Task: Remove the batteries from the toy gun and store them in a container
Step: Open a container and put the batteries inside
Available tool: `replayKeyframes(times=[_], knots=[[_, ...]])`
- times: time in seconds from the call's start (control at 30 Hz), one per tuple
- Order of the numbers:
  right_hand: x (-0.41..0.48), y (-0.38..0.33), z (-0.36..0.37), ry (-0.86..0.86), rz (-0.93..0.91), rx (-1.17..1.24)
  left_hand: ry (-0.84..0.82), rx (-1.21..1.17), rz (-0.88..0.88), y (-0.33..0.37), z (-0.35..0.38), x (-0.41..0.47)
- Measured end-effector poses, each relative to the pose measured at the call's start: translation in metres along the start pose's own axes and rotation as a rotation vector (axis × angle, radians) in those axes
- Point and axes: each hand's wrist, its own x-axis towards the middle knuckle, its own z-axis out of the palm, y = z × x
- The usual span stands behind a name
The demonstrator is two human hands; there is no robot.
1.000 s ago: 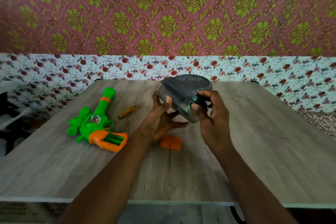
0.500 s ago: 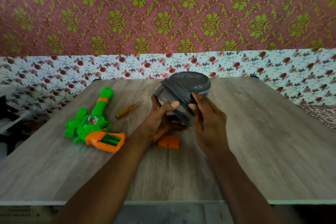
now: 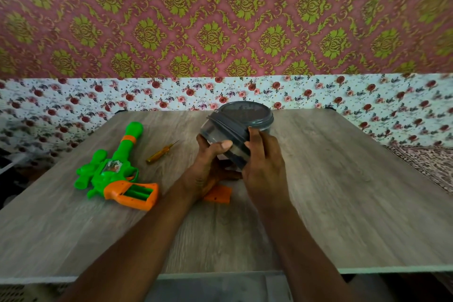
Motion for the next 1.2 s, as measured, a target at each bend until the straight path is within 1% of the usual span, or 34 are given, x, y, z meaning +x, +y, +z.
replayKeyframes(times=[0.1, 0.13, 0.23, 0.3, 0.47, 0.6, 0.67, 0.77, 0.9, 1.03, 1.2], knots=[[0.001, 0.0, -0.002, -0.035, 0.044, 0.034, -0.021, -0.018, -0.003, 0.001, 0.001, -0.002], [0.002, 0.001, -0.005, -0.022, 0.095, 0.059, -0.052, -0.034, 0.007, 0.002, 0.0, -0.004], [0.005, 0.02, -0.015, 0.087, 0.351, 0.094, -0.157, -0.14, 0.006, 0.007, -0.002, -0.011], [0.006, 0.032, -0.018, 0.139, 0.433, 0.092, -0.192, -0.213, -0.03, 0.009, -0.001, -0.015], [0.003, 0.024, -0.013, 0.105, 0.34, 0.126, -0.186, -0.278, -0.049, 0.011, 0.005, -0.014], [0.007, 0.033, -0.02, 0.196, 0.343, 0.055, -0.186, -0.364, -0.018, 0.014, 0.003, -0.014], [0.015, 0.04, -0.027, 0.199, 0.333, 0.018, -0.191, -0.383, -0.004, 0.016, 0.001, -0.013], [0.03, 0.058, -0.035, 0.108, 0.26, -0.043, -0.225, -0.372, -0.005, 0.016, -0.003, -0.011], [0.034, 0.097, -0.038, -0.104, 0.177, -0.165, -0.25, -0.446, -0.025, 0.015, -0.007, -0.009], [0.021, 0.123, -0.032, -0.392, 0.208, -0.164, -0.256, -0.427, 0.0, 0.02, -0.006, -0.011], [0.022, 0.123, -0.037, -0.604, 0.342, -0.074, -0.248, -0.402, 0.034, 0.019, -0.005, -0.015]])
